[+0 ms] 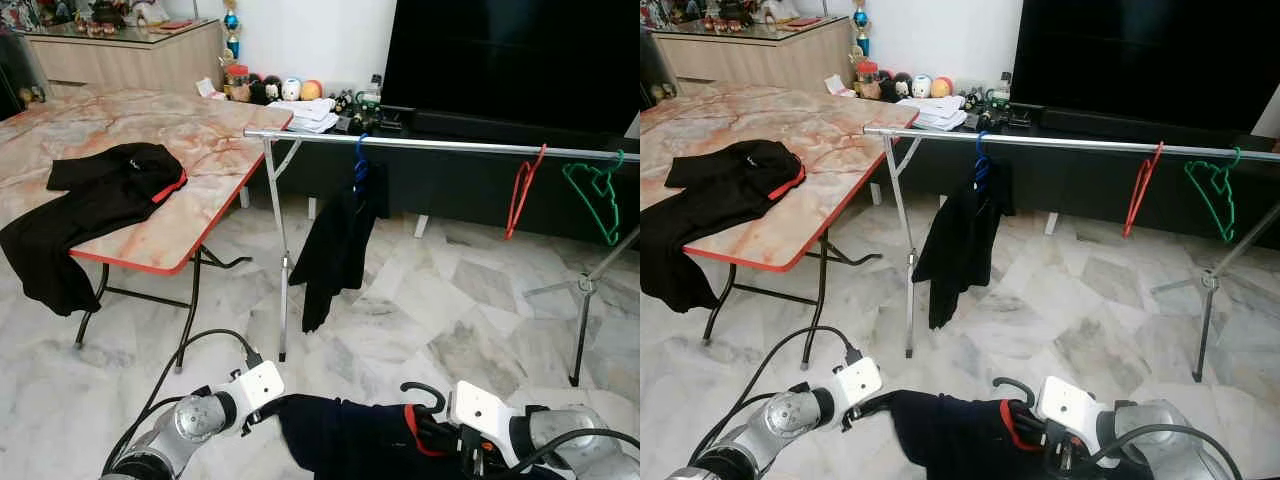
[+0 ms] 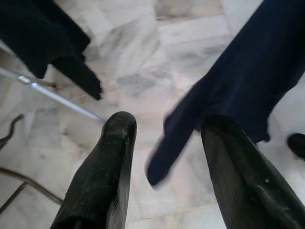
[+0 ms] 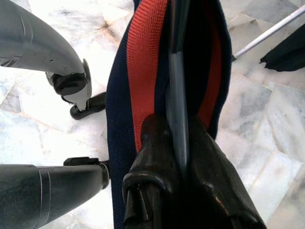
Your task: Hang hanger
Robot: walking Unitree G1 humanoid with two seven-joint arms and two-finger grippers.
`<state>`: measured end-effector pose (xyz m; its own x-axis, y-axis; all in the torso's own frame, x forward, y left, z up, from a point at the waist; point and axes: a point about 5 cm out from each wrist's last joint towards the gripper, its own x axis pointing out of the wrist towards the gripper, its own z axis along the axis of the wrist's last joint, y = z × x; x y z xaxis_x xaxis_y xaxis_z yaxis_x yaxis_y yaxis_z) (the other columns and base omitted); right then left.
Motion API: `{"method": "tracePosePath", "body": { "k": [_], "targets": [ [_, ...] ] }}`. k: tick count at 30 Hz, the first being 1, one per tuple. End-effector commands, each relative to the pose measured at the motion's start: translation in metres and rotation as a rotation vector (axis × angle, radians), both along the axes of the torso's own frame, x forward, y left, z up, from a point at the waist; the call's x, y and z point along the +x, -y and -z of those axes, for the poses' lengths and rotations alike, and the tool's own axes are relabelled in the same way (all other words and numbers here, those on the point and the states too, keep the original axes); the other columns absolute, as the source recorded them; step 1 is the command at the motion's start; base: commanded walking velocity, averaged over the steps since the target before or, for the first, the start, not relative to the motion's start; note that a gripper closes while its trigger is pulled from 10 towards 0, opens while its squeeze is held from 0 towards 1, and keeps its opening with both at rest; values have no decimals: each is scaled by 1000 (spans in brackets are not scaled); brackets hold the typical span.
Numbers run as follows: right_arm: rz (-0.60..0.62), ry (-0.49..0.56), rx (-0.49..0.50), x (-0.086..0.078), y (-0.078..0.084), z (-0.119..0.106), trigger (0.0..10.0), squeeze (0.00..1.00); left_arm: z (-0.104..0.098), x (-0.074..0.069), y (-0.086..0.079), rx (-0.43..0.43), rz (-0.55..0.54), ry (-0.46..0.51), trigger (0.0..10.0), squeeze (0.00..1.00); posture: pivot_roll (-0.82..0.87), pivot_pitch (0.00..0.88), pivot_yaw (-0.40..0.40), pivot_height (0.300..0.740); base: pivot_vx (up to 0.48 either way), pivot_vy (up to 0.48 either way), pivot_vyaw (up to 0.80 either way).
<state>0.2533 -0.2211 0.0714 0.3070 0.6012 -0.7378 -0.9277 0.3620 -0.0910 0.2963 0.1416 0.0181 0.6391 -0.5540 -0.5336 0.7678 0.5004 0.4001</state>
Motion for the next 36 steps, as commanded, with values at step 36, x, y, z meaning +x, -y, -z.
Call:
{"method": "tracePosePath", "body": {
  "k": [36],
  "targets": [
    [-23,39,19,-10,-13,-15,10000,0,4,-2,-7,133,117,-198,10000,0,14,10,-15,740,0,0,0]
  ]
}}
